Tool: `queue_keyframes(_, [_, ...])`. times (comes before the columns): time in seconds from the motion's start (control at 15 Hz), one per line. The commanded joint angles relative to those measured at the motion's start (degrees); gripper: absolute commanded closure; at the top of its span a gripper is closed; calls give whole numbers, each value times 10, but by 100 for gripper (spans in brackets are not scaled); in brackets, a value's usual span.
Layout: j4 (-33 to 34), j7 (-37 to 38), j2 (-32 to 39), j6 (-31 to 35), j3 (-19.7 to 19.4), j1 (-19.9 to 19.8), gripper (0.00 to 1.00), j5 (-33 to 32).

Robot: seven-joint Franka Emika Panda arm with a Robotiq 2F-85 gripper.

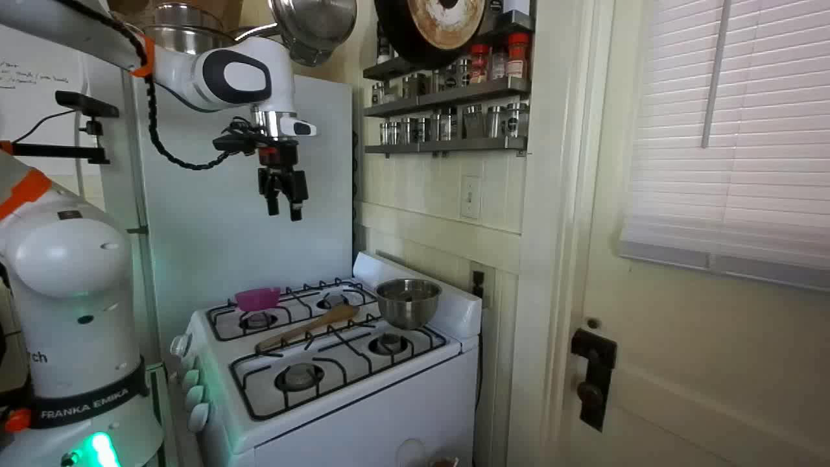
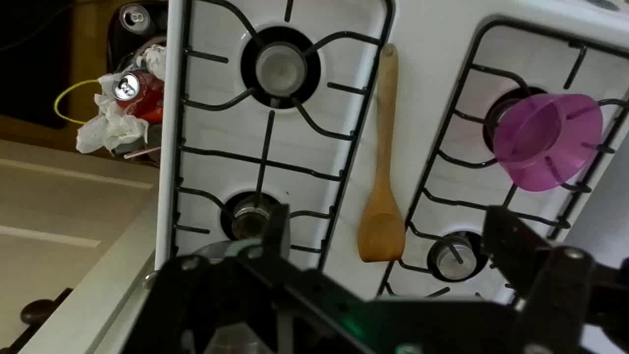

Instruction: Remove one bottle from the shelf

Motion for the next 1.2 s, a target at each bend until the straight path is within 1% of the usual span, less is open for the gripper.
queue_keyframes(0.0, [1, 0, 0, -1, 1, -1, 0, 0])
queue_keyframes(0.4, [1, 0, 0, -1, 1, -1, 0, 0])
queue_keyframes(0.47, [2, 20, -8, 14, 12, -17, 0, -19])
queue_keyframes(0.6, [10, 41, -21, 40, 22, -40, 0, -58])
queue_keyframes(0.93, [61, 49, -18, 92, 27, -96, 0, -174])
queue_keyframes(1.0, [75, 47, -14, 111, 24, -105, 0, -194])
queue_keyframes(1.13, [104, 40, -2, 151, 7, -113, 0, -206])
